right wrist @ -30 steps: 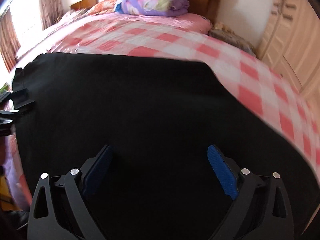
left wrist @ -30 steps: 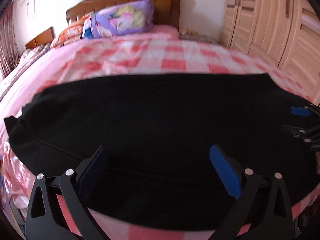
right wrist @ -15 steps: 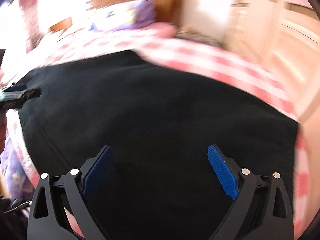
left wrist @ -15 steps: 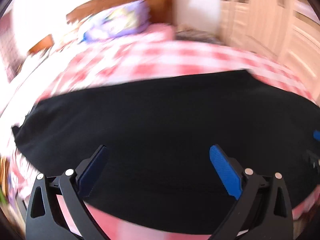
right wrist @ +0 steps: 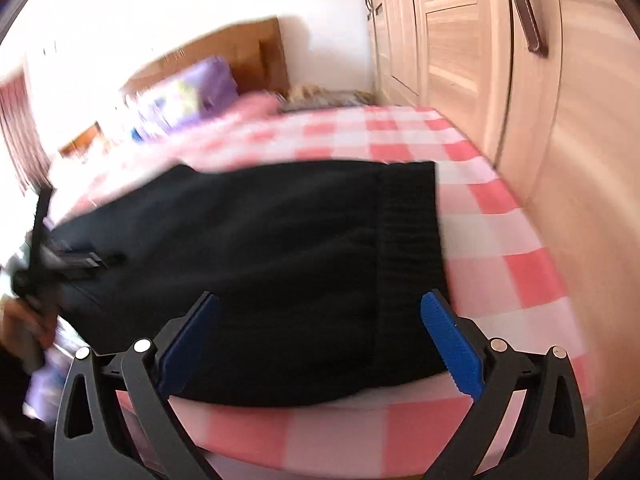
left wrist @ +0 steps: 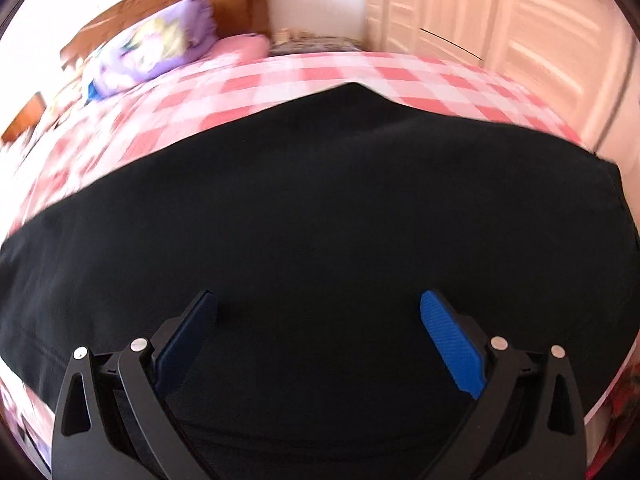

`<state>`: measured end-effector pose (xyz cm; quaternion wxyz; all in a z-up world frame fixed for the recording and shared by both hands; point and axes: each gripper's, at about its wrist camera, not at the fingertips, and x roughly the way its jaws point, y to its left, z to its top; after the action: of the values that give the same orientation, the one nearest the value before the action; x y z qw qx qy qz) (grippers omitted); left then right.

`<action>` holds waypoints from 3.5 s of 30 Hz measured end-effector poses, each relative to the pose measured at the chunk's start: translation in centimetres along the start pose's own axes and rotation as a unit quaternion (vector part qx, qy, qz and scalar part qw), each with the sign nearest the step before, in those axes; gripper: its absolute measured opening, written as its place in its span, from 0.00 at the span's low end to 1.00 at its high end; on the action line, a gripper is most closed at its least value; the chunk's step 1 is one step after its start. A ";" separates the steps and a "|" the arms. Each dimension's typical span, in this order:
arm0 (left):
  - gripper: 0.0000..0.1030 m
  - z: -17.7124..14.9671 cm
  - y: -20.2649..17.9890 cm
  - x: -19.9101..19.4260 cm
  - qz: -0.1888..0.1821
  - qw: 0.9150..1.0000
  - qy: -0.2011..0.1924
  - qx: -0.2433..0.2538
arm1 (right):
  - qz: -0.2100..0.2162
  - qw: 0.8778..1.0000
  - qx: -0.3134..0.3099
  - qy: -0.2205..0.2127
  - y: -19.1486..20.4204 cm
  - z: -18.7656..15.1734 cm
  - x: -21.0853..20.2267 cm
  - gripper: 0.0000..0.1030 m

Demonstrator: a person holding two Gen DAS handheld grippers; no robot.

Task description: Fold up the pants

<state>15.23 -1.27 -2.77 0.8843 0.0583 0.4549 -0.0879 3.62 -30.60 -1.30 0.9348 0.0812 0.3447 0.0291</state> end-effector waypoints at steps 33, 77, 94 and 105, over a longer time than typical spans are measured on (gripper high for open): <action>0.92 -13.2 48.3 -8.4 -0.047 0.852 -0.084 -0.514 | 0.162 0.957 -0.236 0.048 30.6 5.2 12.5 0.96; 0.24 -3.3 30.3 -14.0 0.132 0.941 -0.231 -0.210 | 0.169 0.936 -0.292 0.100 42.1 6.0 17.9 0.96; 0.87 -7.8 6.7 -11.9 -0.001 0.952 -0.262 0.159 | 0.112 0.991 -0.071 0.010 18.4 10.0 10.0 0.96; 0.89 -8.3 22.7 -11.1 0.156 0.964 -0.206 -0.056 | 0.327 0.935 -0.078 0.117 28.7 5.4 14.2 0.74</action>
<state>7.02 23.59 2.02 0.9635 0.0598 0.2524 0.0666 17.92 -1.46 -1.39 0.8299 0.1126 0.4031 0.3688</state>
